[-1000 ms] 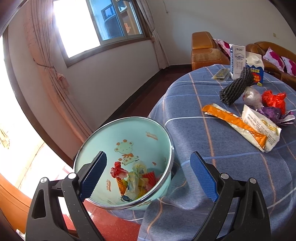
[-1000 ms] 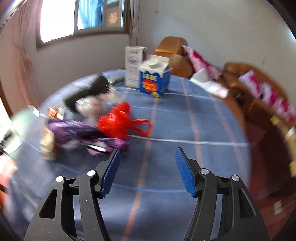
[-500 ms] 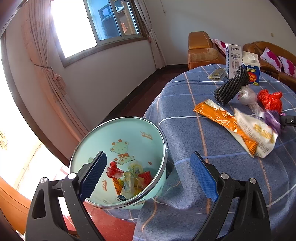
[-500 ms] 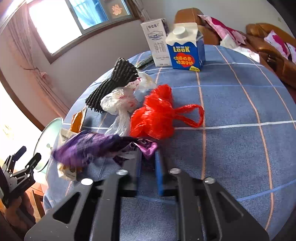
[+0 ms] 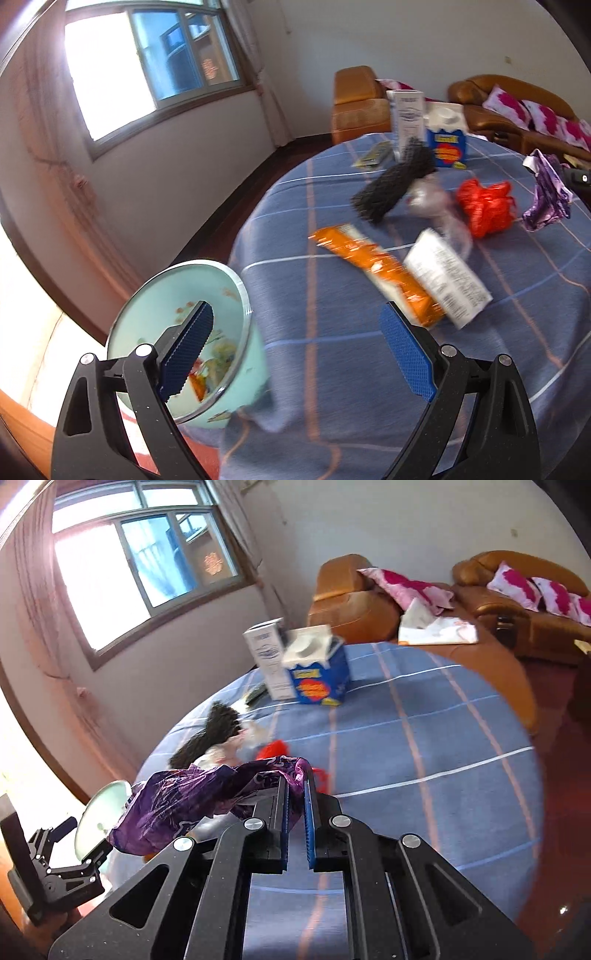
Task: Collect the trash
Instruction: 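Grasp orange snack wrapper with left tool while right tool lifts purple bag, then carry orange wrapper with left tool while right tool carries purple bag over bucket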
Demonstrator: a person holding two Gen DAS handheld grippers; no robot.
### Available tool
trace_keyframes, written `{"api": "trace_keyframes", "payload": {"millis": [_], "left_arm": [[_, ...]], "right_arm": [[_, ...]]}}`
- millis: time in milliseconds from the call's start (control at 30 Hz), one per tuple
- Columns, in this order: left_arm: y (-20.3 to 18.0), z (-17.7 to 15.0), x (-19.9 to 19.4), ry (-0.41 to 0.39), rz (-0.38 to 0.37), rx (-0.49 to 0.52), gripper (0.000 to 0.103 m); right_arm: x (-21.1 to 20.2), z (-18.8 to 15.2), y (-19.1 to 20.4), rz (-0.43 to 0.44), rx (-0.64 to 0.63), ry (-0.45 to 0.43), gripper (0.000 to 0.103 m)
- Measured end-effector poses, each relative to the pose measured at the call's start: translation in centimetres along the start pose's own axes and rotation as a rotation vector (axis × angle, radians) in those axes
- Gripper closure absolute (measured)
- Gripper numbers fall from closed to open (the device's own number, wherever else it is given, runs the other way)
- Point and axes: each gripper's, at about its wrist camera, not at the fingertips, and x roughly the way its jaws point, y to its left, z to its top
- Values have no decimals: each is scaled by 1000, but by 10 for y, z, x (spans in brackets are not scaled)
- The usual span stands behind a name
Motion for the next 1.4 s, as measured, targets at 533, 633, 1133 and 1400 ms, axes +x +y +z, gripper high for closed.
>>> {"api": "trace_keyframes", "payload": {"millis": [533,633,1133,1400], "left_arm": [[-28,-3,28,96,-73,40,73],[-20,-5,27,97,-103,40,97],[61,-11,-3,42,89,-16,100],[92,-17,-4,60,152,-51,100]], "right_arm": [[14,-17,-14,-4,-10,18,95],[15,-19,-6,11,-22,22,95],[44,-1,55,70,-126,25,95],[70,11,105,121,-220,32,95]]}}
